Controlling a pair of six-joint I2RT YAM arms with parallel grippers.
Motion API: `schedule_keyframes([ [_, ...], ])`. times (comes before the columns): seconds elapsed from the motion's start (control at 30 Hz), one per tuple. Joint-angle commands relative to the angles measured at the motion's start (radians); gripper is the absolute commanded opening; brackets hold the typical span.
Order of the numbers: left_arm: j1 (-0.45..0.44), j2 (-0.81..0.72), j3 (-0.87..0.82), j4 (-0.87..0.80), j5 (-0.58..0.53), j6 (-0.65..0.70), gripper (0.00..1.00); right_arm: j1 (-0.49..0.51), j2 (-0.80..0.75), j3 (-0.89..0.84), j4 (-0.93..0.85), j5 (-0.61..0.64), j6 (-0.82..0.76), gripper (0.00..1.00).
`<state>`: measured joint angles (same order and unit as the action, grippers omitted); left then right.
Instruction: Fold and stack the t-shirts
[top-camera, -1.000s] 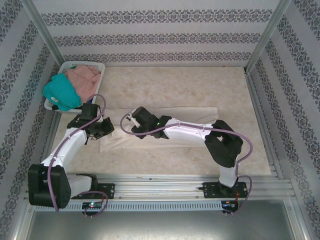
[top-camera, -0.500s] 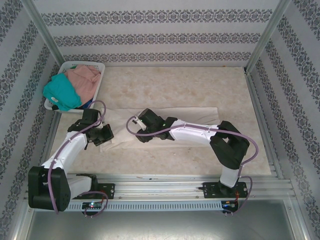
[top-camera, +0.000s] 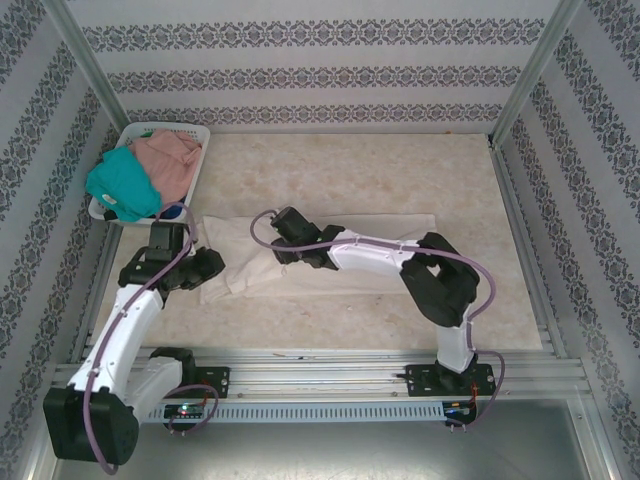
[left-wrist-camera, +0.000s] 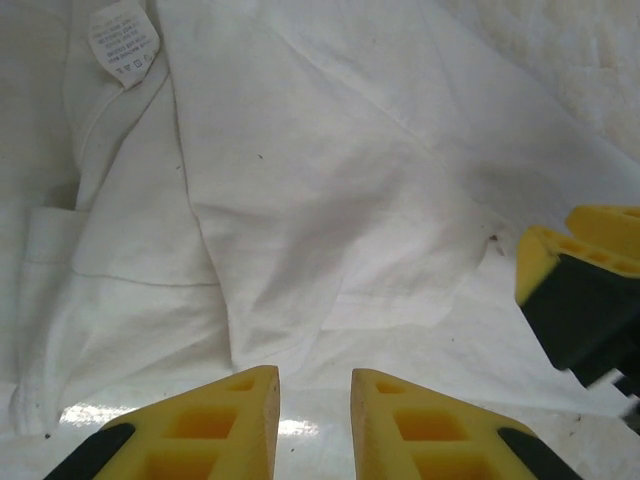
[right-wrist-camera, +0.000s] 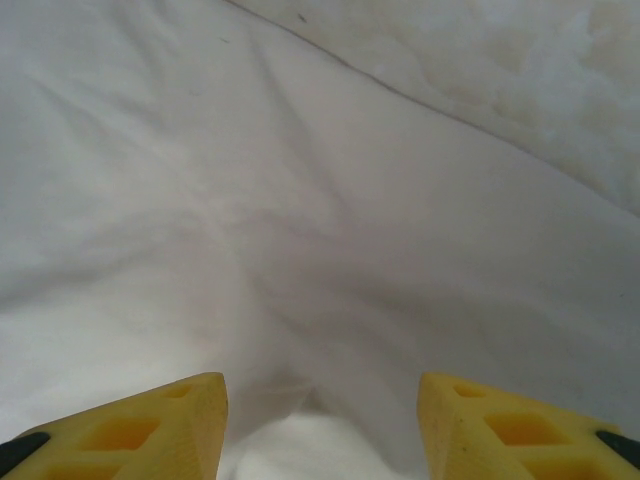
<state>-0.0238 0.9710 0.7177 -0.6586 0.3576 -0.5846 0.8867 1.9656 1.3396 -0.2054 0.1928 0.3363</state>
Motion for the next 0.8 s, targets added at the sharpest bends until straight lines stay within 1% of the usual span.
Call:
schedule_keyframes([
  [0.0, 0.01, 0.141, 0.049, 0.11, 0.036, -0.018, 0.24, -0.034, 0.059, 0.008, -0.021, -0.046, 0.058, 0.54],
  [0.1, 0.005, 0.337, 0.132, 0.202, 0.075, 0.002, 0.23, -0.067, 0.034, -0.028, -0.02, -0.091, 0.069, 0.55],
  [0.23, 0.002, 0.576, 0.232, 0.301, 0.068, 0.044, 0.23, -0.159, -0.046, -0.1, -0.023, -0.169, 0.1, 0.58],
  [0.3, 0.003, 0.688, 0.291, 0.307, 0.04, 0.075, 0.23, -0.2, -0.091, -0.122, -0.04, -0.194, 0.092, 0.59],
  [0.4, 0.009, 0.835, 0.359, 0.274, -0.01, 0.105, 0.22, -0.264, -0.137, -0.148, -0.098, -0.192, 0.068, 0.62],
  [0.53, 0.033, 0.925, 0.374, 0.254, -0.065, 0.106, 0.22, -0.418, -0.185, -0.23, -0.156, -0.18, 0.106, 0.62],
  [0.63, 0.048, 0.933, 0.361, 0.254, -0.082, 0.102, 0.22, -0.544, -0.213, -0.279, -0.172, -0.193, 0.124, 0.62],
  [0.77, 0.069, 0.937, 0.358, 0.242, -0.1, 0.102, 0.21, -0.668, -0.191, -0.273, -0.255, -0.195, 0.138, 0.63],
])
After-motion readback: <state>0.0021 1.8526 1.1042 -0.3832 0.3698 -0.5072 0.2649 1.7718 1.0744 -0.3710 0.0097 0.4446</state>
